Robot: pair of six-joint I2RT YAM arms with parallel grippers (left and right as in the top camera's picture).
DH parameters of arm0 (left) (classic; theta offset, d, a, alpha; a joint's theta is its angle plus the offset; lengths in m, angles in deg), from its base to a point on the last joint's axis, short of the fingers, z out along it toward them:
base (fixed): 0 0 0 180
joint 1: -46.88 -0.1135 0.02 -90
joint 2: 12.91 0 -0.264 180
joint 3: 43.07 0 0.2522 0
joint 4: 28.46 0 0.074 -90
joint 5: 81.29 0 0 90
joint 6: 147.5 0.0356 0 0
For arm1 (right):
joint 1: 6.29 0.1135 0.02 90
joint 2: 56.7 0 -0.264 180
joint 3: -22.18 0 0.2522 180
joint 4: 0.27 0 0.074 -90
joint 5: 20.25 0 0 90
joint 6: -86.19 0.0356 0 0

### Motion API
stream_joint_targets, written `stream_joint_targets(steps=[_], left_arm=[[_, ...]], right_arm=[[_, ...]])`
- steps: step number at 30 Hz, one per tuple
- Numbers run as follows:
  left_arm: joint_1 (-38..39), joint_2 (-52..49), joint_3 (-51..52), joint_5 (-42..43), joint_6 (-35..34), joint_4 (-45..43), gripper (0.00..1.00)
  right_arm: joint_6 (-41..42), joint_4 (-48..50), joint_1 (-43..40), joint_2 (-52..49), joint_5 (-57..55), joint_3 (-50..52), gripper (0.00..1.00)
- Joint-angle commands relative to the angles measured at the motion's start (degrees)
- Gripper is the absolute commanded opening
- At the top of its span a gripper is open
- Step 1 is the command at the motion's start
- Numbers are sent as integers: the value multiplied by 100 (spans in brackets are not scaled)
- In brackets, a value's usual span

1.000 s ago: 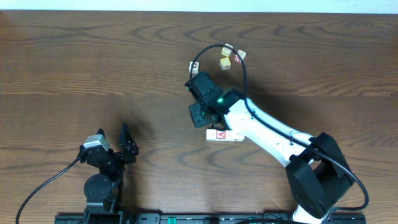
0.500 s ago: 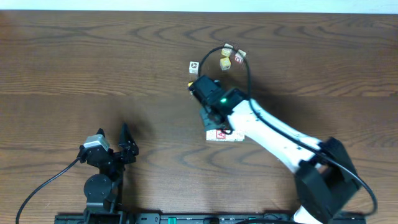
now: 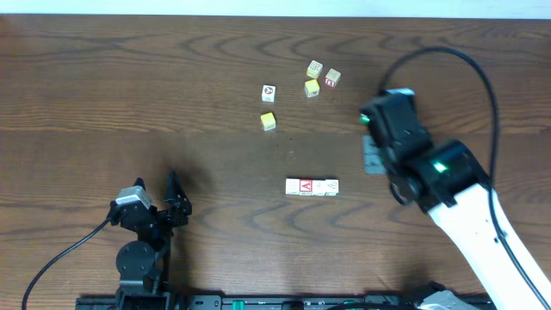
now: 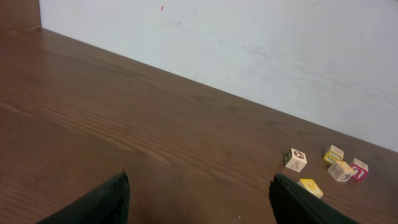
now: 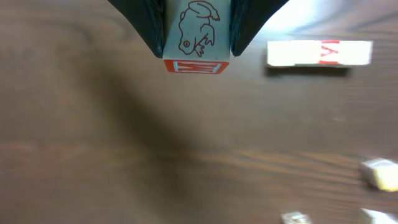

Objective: Lift 5 blocks
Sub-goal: 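Carry the M block right and lower it beside the 3 block, then open the right gripper and release the M block at the row end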

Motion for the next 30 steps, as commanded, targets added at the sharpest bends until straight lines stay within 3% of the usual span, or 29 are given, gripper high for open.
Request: stream_joint_targets(steps=[1, 5, 10, 30], left_arm=[[-9, 4, 101, -76, -9, 232, 72], [-9, 4, 101, -76, -9, 232, 73], [-9, 4, 101, -76, -9, 232, 72], [-9, 4, 101, -76, -9, 232, 72]], right_arm=[[199, 409, -295, 175, 323, 1023, 7], [302, 1526, -313, 190, 1158, 2155, 5], [426, 2531, -256, 46, 1318, 2944, 8], [144, 3659, -254, -1226, 2028, 3091, 9]])
